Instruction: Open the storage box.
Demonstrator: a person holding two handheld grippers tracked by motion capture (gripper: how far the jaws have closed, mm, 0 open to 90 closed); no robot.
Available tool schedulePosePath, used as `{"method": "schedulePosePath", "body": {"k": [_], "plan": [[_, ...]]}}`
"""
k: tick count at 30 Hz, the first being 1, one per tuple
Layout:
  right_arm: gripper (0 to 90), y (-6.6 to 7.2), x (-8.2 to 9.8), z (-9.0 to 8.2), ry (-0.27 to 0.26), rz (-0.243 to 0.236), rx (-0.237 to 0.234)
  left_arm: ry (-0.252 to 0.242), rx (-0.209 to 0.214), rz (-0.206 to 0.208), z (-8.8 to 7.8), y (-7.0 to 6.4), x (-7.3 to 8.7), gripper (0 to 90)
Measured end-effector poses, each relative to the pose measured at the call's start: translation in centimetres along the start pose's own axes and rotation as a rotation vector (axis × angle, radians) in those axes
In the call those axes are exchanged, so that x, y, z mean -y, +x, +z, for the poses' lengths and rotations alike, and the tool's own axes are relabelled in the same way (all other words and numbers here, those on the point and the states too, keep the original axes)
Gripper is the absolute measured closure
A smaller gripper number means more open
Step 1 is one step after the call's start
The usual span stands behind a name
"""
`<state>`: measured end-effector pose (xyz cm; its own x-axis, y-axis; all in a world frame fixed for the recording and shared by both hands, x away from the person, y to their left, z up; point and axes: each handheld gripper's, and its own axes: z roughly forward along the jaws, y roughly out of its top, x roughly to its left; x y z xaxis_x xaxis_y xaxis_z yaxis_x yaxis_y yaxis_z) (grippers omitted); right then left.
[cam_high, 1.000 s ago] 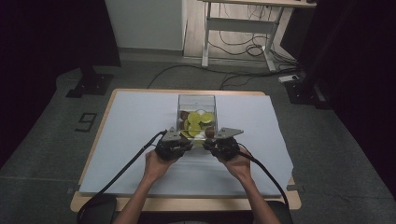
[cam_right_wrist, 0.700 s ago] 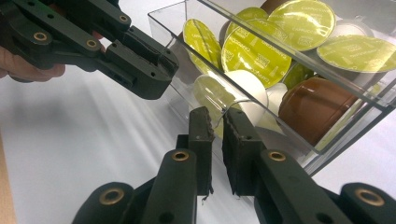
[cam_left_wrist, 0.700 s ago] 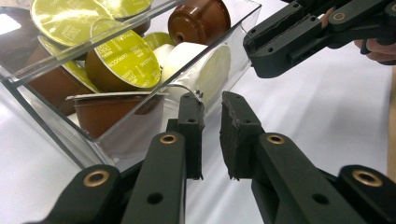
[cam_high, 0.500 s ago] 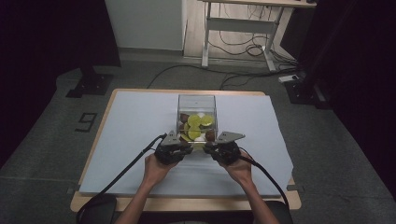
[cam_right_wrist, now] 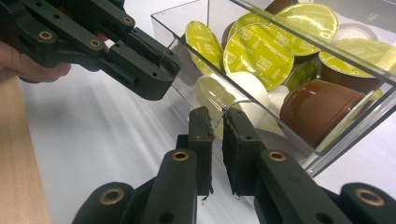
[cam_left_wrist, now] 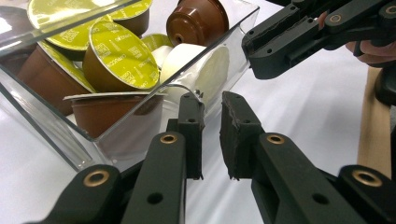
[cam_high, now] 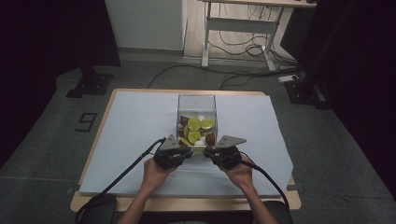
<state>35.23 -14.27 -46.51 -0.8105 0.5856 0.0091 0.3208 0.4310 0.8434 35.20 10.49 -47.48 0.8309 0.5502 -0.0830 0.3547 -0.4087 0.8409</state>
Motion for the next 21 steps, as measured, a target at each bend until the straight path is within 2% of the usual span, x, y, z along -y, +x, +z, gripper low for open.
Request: {"method": "schedulePosePath", "body": {"k": [11,21], "plan": [[80.9,0.7,0.4,-0.6,-0.001,-0.006,-0.006,-0.008,0.013,0.0,-0.4,-0.8,0.5,78.5],[81.0,1.5,0.8,-1.0,-0.002,-0.006,-0.013,-0.001,0.007,0.01,-0.8,-1.7,0.8,78.5]]}}
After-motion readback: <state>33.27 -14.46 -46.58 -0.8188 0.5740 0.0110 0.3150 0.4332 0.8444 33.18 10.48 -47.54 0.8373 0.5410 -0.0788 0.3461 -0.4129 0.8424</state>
